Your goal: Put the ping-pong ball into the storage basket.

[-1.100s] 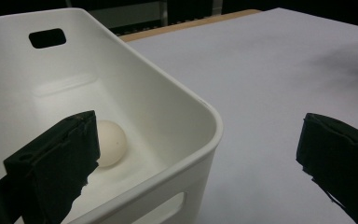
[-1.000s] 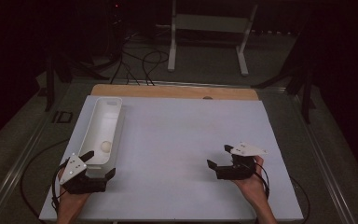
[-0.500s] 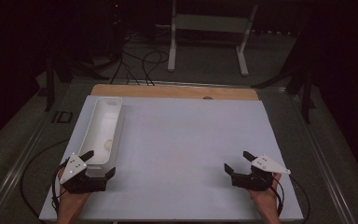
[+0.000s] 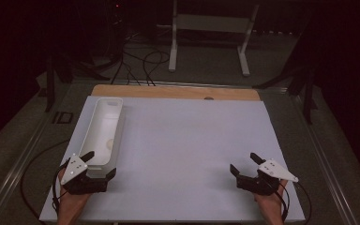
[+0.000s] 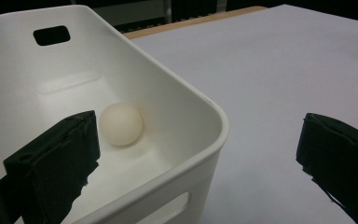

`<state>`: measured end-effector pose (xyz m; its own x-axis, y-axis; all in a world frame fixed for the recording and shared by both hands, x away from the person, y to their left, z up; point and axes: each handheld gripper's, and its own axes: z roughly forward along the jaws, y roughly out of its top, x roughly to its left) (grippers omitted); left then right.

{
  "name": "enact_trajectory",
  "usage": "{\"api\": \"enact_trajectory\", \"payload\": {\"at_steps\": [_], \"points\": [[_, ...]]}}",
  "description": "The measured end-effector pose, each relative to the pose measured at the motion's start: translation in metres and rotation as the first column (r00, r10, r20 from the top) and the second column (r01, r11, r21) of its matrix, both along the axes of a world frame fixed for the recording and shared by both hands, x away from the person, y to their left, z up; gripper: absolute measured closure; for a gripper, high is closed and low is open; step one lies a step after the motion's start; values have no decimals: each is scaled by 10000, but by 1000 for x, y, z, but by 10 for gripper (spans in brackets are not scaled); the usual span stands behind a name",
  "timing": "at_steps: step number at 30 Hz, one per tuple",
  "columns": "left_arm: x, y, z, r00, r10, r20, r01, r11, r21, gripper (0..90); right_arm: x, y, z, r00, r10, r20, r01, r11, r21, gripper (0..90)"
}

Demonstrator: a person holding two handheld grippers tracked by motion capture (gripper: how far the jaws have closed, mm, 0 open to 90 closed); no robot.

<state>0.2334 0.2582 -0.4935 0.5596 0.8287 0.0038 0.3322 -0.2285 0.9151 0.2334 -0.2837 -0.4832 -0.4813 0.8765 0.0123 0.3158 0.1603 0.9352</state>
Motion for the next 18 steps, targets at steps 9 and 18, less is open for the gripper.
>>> {"api": "enact_trajectory", "payload": {"at_steps": [9,18], "points": [[2,-1,0,10000,-4,-50,4,10000,-45,1,3,3,2,10000,5,-38,-4,9998,198,98],[3,-1,-1,10000,4,-73,-4,10000,-45,1,5,8,0,9998,152,-93,-152,9999,63,97]]}}
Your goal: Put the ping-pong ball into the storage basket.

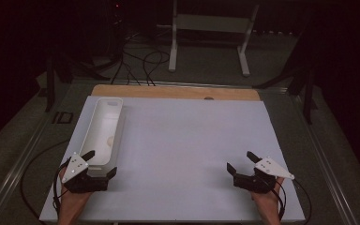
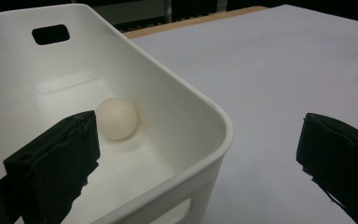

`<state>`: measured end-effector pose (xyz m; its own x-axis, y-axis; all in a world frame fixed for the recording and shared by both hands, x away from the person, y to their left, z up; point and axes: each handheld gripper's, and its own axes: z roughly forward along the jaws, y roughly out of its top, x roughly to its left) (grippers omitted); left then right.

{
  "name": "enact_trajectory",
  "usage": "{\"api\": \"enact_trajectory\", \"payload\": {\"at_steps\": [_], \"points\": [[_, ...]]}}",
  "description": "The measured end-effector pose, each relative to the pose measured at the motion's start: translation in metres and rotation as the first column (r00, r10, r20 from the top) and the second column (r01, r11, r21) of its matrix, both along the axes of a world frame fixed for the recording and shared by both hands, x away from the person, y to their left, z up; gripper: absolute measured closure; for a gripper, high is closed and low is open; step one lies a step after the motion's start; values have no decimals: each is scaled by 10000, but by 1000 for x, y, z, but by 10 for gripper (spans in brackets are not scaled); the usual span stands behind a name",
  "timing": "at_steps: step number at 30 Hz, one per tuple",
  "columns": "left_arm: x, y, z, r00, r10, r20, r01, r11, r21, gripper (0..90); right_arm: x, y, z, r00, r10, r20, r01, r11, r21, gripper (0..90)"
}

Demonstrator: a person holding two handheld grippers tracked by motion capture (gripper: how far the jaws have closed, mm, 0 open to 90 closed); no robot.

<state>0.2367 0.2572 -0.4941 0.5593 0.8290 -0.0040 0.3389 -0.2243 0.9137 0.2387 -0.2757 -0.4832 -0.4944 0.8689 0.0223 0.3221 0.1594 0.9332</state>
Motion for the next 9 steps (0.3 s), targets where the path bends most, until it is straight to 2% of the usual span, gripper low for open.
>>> {"api": "enact_trajectory", "payload": {"at_steps": [9], "points": [[0,0,0,10000,18,15,-18,10000,24,1,-1,-3,2,9999,-69,125,68,10000,45,97]]}}
